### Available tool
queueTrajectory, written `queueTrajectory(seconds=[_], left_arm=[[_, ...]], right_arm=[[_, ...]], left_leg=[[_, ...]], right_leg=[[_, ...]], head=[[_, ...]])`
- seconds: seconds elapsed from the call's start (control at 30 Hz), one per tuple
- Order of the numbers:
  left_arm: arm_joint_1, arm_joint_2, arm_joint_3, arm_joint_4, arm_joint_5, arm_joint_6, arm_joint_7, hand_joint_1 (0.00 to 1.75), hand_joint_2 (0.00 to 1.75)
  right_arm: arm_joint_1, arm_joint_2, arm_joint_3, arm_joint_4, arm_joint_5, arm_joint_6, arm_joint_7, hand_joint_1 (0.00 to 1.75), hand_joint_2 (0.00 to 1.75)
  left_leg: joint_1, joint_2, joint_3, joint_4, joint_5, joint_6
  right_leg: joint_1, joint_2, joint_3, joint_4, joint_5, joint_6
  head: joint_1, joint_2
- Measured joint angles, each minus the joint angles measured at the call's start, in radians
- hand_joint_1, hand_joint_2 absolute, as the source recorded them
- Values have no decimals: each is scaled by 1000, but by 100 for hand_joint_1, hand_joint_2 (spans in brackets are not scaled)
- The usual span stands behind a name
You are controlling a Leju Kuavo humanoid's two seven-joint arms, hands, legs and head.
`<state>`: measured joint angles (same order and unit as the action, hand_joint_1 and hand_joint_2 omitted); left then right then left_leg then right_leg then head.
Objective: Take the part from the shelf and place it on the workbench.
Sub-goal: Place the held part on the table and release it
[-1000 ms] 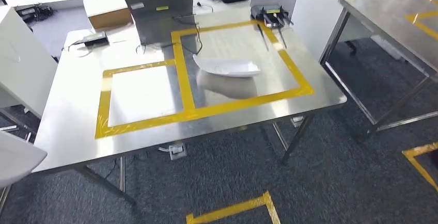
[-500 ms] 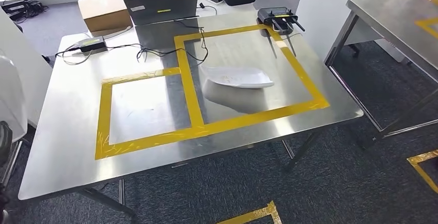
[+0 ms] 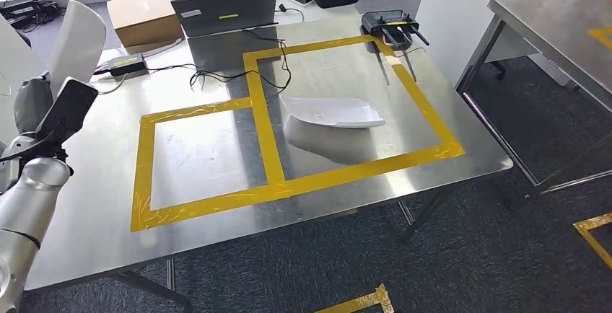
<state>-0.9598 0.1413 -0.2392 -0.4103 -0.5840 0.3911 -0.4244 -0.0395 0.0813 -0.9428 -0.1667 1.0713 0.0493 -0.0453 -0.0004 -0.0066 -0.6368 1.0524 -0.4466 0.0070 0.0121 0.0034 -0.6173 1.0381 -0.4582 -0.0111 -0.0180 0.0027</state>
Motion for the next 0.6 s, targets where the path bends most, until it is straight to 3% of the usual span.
queueTrajectory(seconds=[0.2,0.33,0.43,0.57,0.6], left_arm=[[-5,-96,-69,51,-42,-4,-82,175,175],[30,-147,-115,66,-79,-42,-120,0,175],[63,-174,-158,74,-107,-63,-117,0,175],[98,-193,-195,83,-99,-125,-77,0,0],[105,-193,-199,85,-89,-142,-62,0,0]], right_arm=[[-3,1,3,0,19,14,17,0,175],[-4,3,7,0,24,15,20,0,0],[-6,5,8,0,24,14,24,0,0],[-6,7,8,0,21,12,26,0,0],[-6,7,8,0,19,12,23,0,0]], left_leg=[[-1,2,7,-8,1,-5],[-1,2,9,-10,1,-7],[-1,2,9,-10,1,-7],[-1,2,9,-10,1,-7],[-1,2,9,-10,1,-7]], right_leg=[[-1,2,3,0,-3,-5],[-1,2,3,0,-4,-6],[-1,2,4,0,-4,-7],[-3,2,4,0,-4,-7],[-3,2,4,0,-4,-7]], head=[[0,0],[0,0],[0,0],[0,0],[0,0]])
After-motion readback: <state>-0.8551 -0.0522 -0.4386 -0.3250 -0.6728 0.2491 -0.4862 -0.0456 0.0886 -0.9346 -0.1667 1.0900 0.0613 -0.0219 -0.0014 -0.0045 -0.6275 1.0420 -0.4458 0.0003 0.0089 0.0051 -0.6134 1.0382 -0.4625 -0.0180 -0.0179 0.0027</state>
